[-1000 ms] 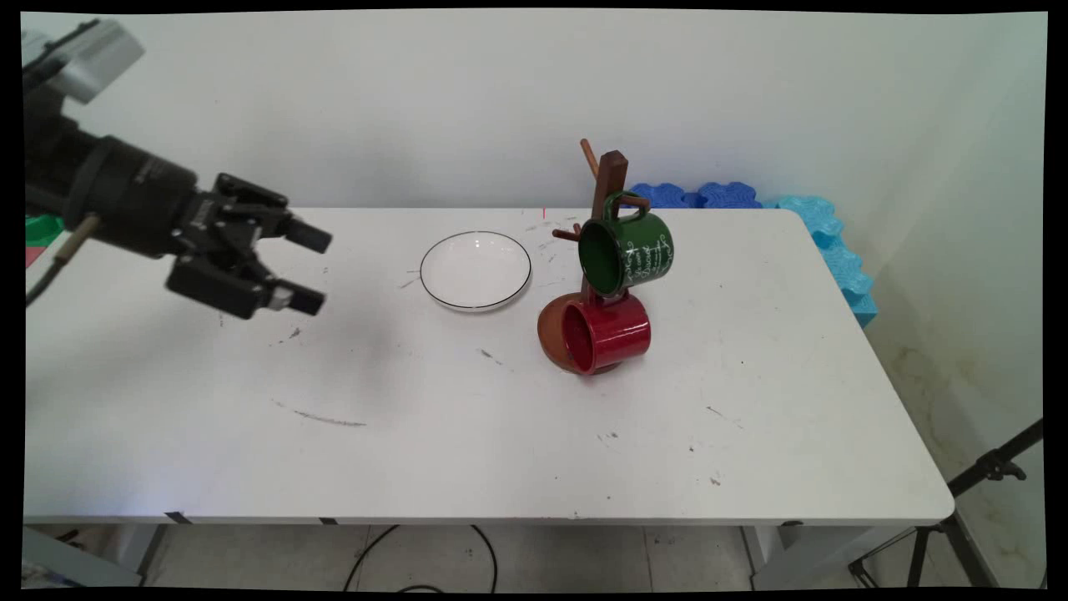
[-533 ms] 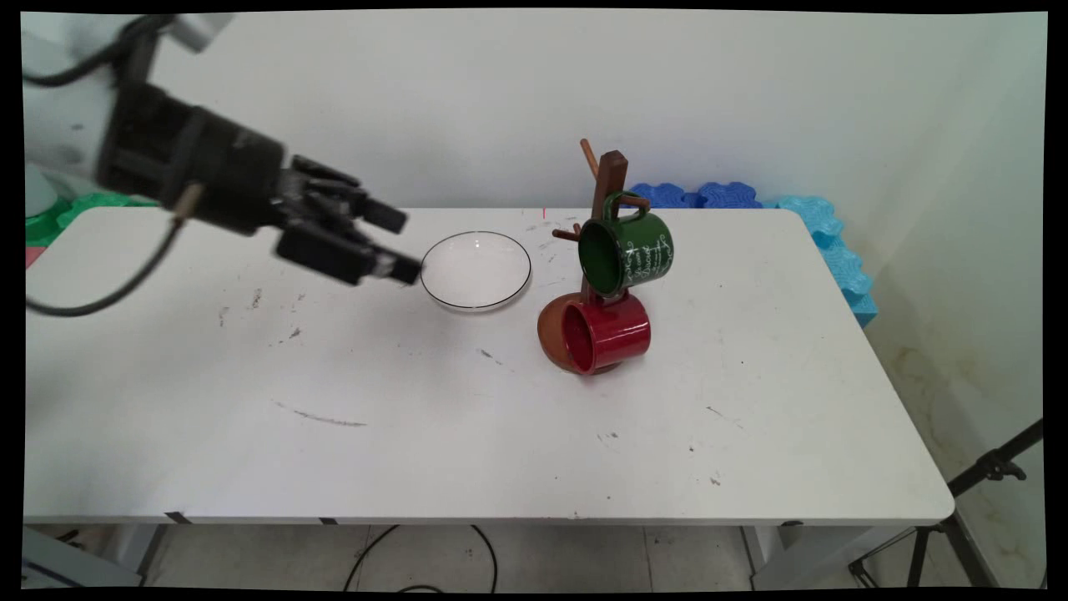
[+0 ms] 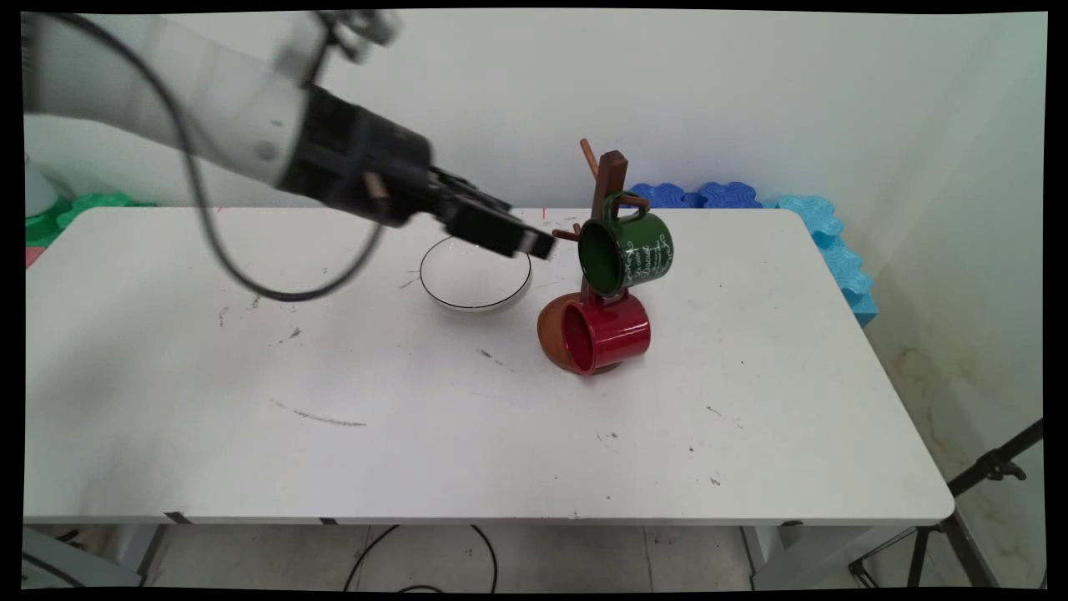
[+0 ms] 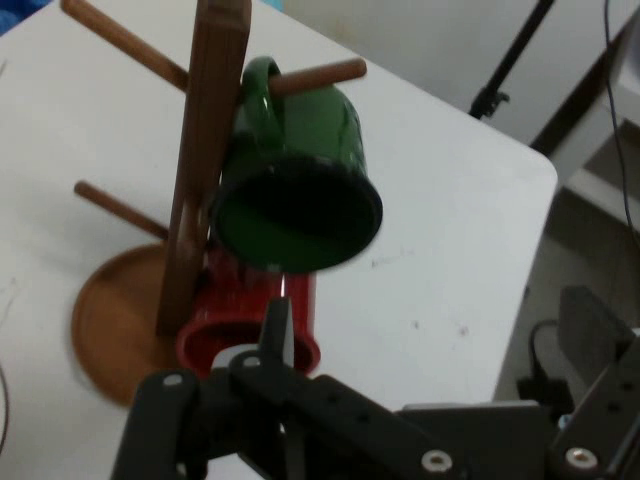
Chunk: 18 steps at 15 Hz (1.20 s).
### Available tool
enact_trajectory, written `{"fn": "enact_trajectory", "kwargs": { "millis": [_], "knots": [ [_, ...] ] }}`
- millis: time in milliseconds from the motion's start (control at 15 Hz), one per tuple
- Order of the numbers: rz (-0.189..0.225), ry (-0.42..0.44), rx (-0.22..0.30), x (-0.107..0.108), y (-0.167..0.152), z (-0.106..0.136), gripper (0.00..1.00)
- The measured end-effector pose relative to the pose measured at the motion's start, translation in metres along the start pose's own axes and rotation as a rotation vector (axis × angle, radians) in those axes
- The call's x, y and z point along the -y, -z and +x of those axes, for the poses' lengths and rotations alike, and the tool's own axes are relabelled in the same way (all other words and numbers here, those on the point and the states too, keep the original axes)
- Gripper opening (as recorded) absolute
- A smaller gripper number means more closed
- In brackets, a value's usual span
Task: Pick up the green mug from the rack
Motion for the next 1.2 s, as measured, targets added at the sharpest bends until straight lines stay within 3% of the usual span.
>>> {"fn": "enact_trajectory", "kwargs": {
  "millis": [467, 1200],
  "knots": [
    [0.03, 0.053, -0.024, -0.009, -0.067, 0.004, 1.0],
    [0.034, 0.098, -0.057, -0.014, -0.136, -0.024, 1.0]
  ]
}}
